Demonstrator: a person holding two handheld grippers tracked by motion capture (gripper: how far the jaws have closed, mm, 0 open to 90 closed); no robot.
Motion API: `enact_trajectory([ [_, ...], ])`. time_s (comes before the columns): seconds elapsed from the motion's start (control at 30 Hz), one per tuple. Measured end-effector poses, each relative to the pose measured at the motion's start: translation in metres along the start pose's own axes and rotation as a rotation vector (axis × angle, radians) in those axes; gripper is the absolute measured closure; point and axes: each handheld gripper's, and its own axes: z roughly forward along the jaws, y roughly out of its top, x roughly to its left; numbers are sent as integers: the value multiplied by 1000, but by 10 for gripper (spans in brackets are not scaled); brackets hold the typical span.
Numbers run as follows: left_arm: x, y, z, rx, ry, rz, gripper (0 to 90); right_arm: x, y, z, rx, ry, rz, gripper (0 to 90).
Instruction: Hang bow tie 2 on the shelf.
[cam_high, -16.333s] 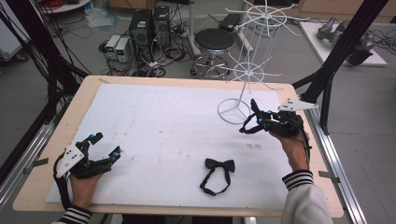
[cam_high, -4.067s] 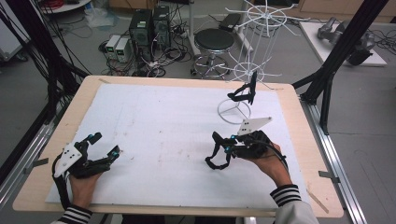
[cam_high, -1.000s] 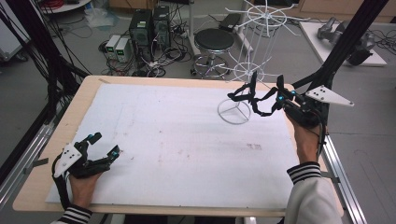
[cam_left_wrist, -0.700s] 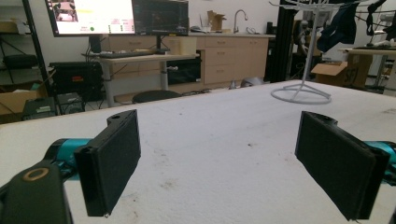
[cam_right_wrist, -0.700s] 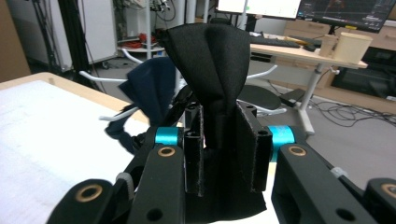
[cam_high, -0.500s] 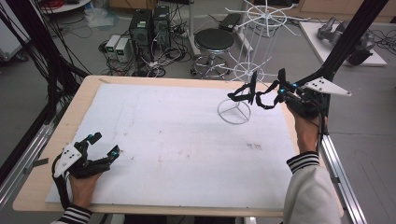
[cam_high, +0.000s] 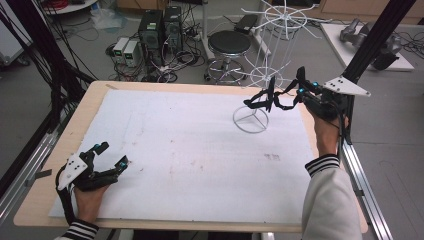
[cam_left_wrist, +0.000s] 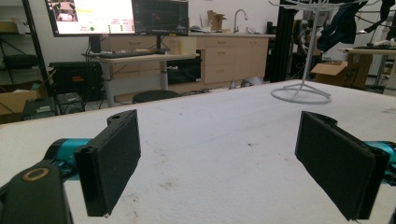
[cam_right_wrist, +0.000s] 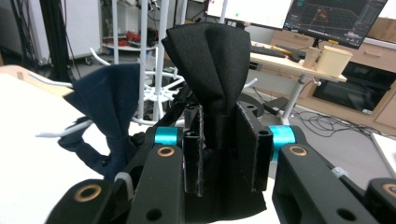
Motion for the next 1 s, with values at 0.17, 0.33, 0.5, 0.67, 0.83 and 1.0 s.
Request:
enact_trajectory([
  [0.17,0,0,0,-1,0,0,146,0,-1,6,-6,-6,-3,736],
  [0.33,0,0,0,0,0,0,146,1,3,11,4,1,-18,736],
  [0.5,0,0,0,0,0,0,146,3,8,15,4,10,-25,736],
  [0.67,0,0,0,-1,0,-1,146,6,10,19,7,22,-22,736],
  [0.83,0,0,0,-1,1,0,146,9,9,22,16,34,-19,735],
  [1.0,0,0,0,-1,1,0,146,12,10,25,27,42,-22,732],
])
